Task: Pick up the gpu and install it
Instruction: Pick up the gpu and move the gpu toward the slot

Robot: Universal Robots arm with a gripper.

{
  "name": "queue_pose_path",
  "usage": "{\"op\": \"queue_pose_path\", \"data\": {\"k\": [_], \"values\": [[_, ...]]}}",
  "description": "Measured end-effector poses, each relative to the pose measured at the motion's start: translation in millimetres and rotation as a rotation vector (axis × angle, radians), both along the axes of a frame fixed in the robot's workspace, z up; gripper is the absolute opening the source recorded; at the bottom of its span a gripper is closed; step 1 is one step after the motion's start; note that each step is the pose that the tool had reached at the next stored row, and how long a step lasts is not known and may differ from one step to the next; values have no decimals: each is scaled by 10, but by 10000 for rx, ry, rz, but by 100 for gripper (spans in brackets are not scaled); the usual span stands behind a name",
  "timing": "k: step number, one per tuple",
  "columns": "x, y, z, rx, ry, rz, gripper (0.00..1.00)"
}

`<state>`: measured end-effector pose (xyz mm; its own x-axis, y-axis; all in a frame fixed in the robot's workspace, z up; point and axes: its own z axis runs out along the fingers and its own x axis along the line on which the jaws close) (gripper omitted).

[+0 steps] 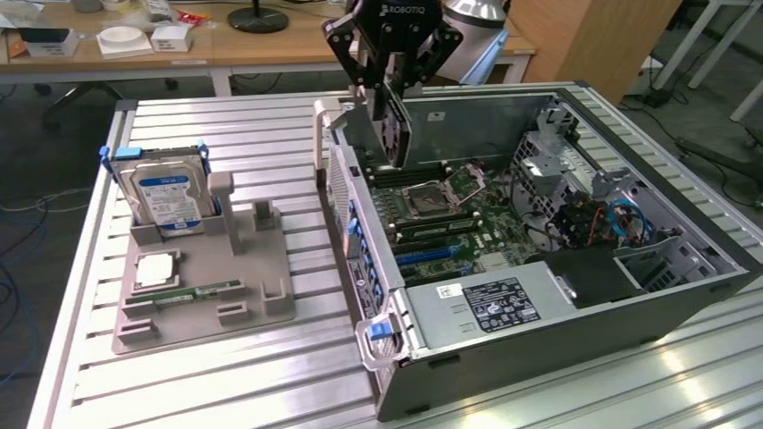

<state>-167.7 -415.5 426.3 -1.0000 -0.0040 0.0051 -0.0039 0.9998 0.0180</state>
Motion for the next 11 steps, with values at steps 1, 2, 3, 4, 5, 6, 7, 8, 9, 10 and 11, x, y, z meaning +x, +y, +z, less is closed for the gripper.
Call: {"op": "queue_pose_path", "data": {"k": [1,2,3,4,5,6,7,8,9,10,11], "values": [[9,0,0,1,0,0,27],[18,0,0,0,0,0,27],[28,0,0,0,0,0,27],[38,0,0,0,0,0,27],[48,0,0,0,-1,0,27],[59,0,0,0,0,-1,27],[69,0,0,0,0,-1,27],[79,0,0,0,0,-1,27],[90,0,0,0,0,-1,27],[100,0,0,0,0,-1,27],[110,0,0,0,0,-1,27]]}}
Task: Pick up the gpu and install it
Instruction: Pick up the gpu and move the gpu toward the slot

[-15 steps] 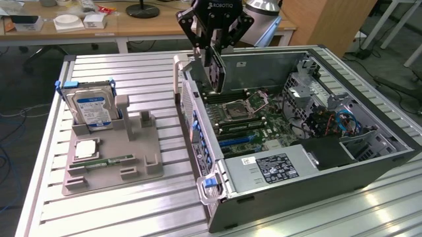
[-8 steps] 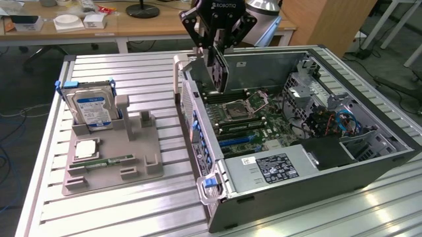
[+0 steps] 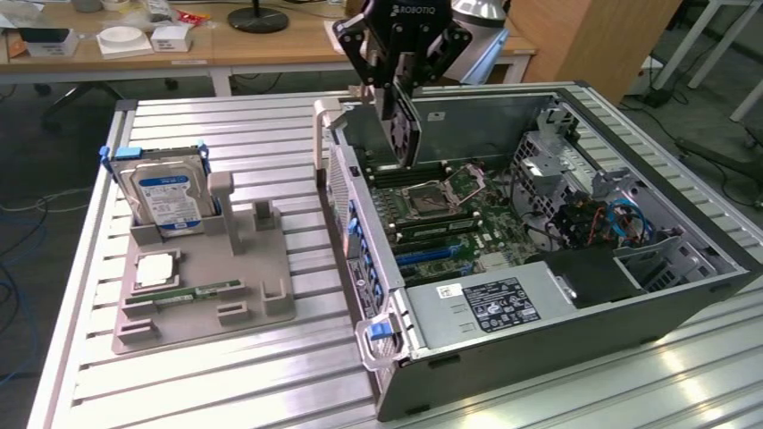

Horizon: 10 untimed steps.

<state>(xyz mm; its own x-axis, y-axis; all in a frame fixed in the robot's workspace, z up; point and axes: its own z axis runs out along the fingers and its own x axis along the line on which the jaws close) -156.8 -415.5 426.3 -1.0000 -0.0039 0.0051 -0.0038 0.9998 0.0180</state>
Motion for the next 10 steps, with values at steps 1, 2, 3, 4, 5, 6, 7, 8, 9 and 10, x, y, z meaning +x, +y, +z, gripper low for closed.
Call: {"op": "queue_pose_path", "data": {"k": [1,2,3,4,5,6,7,8,9,10], "values": [[10,0,0,0,0,0,27],[20,0,0,1,0,0,27],[30,0,0,0,0,0,27],[39,0,0,1,0,0,27],[49,0,0,0,0,0,27],[59,0,0,0,0,1,27],[69,0,0,0,0,0,27],[80,0,0,1,0,1,27],[90,0,0,1,0,1,27],[100,0,0,0,0,1,27]]}}
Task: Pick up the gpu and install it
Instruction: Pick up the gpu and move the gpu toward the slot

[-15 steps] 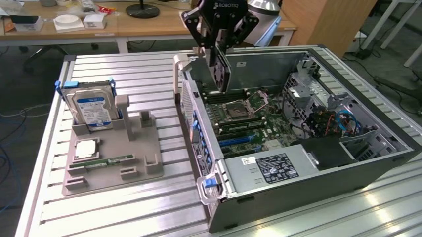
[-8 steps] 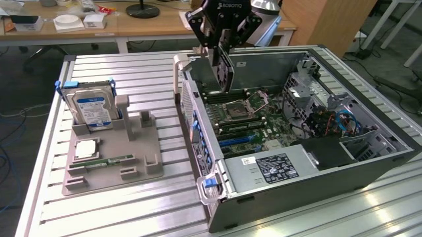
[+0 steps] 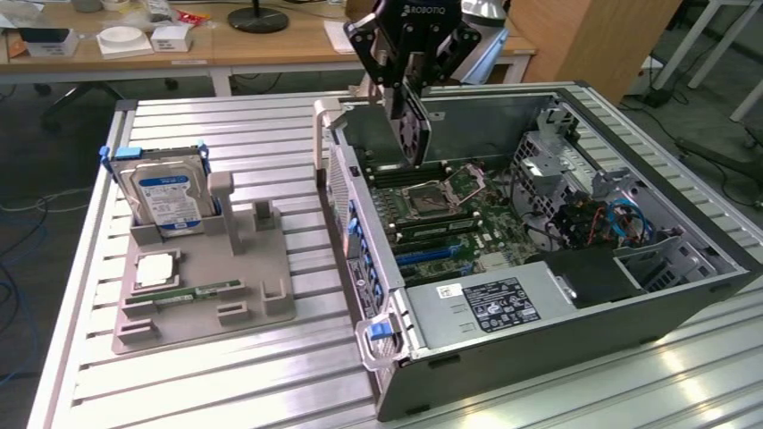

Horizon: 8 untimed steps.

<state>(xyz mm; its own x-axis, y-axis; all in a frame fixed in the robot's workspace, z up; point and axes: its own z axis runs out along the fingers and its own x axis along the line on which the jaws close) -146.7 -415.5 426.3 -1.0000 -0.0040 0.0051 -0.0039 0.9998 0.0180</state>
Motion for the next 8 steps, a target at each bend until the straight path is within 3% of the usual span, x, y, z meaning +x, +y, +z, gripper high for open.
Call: {"op": "queue_pose_path", "data": {"k": [8], "values": [[78,0,0,0,0,-1,27]]}}
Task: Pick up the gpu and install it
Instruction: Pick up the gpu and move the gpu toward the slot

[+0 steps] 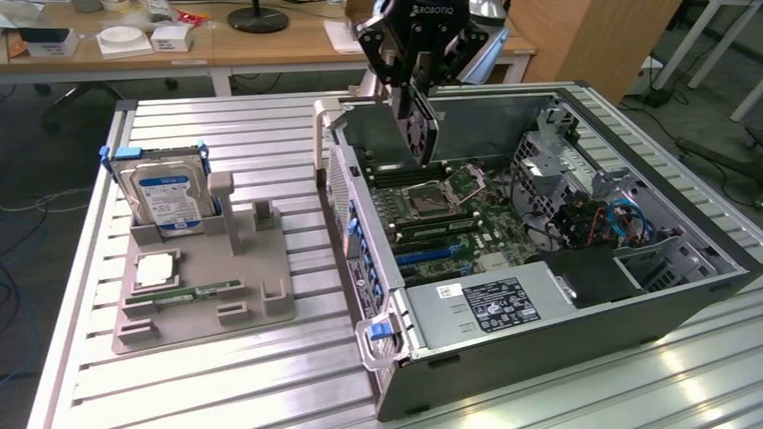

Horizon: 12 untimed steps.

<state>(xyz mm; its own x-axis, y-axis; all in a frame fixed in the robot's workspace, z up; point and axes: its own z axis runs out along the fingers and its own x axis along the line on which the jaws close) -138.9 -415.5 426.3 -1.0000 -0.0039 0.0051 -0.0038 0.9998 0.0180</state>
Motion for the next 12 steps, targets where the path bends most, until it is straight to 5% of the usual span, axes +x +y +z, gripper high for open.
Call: {"op": "queue_pose_path", "data": {"k": [12], "values": [[115,0,0,1,0,0,27]]}}
